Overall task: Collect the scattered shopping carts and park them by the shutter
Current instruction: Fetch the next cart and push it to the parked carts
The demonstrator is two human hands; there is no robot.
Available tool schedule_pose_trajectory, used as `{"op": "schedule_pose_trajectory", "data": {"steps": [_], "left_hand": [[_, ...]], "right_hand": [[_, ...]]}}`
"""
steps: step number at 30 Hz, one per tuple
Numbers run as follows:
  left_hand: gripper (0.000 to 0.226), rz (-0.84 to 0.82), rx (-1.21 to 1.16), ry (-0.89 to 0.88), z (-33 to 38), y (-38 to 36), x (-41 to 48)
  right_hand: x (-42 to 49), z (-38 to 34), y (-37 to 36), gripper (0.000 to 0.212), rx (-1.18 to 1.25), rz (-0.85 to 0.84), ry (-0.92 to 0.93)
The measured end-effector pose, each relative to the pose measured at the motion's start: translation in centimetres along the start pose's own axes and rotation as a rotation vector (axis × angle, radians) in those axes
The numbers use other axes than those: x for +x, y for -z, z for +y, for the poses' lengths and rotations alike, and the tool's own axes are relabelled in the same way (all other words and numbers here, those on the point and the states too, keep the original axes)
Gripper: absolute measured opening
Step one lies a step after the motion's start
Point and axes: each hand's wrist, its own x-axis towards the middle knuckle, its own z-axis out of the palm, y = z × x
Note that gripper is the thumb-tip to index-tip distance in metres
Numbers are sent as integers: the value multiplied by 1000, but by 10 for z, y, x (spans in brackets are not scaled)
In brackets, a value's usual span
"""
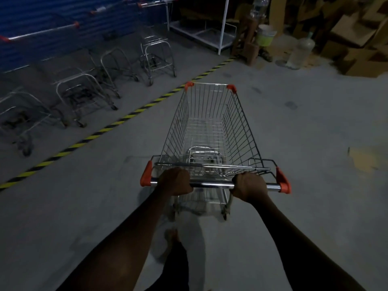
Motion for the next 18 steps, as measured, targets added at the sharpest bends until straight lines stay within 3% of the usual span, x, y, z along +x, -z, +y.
{"op": "schedule_pose_trajectory", "data": {"steps": [6, 15, 18], "left_hand": [[30, 20, -3, -40, -54, 58, 121], [39, 34, 42, -66, -115, 123, 255], [35, 22, 55, -74, -123, 144, 301]], "right_hand": [[141, 14, 21, 37, 75, -18, -51], [291, 32, 19, 29, 14, -35, -129], [342, 48, 27, 39, 12, -16, -210]]}}
